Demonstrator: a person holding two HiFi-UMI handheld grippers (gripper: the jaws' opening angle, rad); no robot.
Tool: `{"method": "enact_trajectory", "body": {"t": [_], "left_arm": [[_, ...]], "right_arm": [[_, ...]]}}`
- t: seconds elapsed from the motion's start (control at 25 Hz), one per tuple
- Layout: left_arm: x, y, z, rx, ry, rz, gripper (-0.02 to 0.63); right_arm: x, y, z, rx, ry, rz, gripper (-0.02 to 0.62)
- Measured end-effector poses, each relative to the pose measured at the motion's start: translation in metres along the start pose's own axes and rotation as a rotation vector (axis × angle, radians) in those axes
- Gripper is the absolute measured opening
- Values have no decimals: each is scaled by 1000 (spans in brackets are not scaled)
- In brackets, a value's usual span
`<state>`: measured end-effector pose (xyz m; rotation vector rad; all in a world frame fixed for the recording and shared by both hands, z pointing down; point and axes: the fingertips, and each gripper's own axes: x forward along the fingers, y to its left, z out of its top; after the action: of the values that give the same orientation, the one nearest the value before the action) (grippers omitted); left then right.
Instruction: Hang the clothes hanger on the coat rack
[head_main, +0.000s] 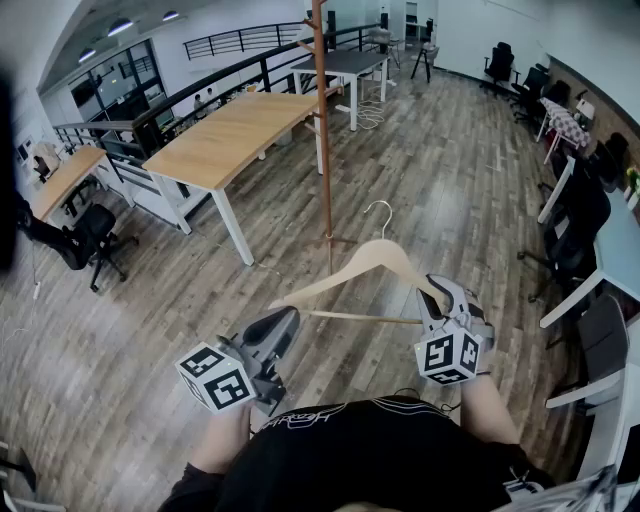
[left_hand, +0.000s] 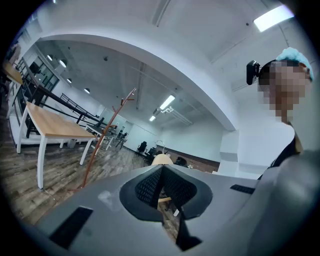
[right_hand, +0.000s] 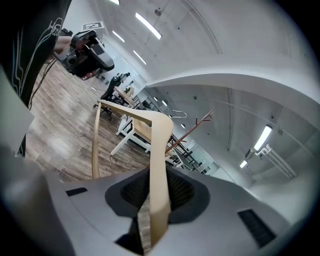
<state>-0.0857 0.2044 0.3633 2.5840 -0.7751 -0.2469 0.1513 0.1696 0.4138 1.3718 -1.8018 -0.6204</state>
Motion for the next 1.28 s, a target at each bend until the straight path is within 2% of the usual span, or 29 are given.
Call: {"method": "enact_trajectory", "body": {"t": [0.28,0.6,0.92,1.28], "left_arm": [[-52,10,-2,-33,11,11,8],[-65,4,-9,-24,32,5,8],[-24,3,-6,-25,49,11,8],[65,4,-18,-35,64,-5,8]], "right_arm": [[-16,43,36,20,-2,22,117],[-26,54,39,67,-15,4,117],[-8,26,20,82,-26,6,117],[25,-29,-43,70,0,-24,117]]}}
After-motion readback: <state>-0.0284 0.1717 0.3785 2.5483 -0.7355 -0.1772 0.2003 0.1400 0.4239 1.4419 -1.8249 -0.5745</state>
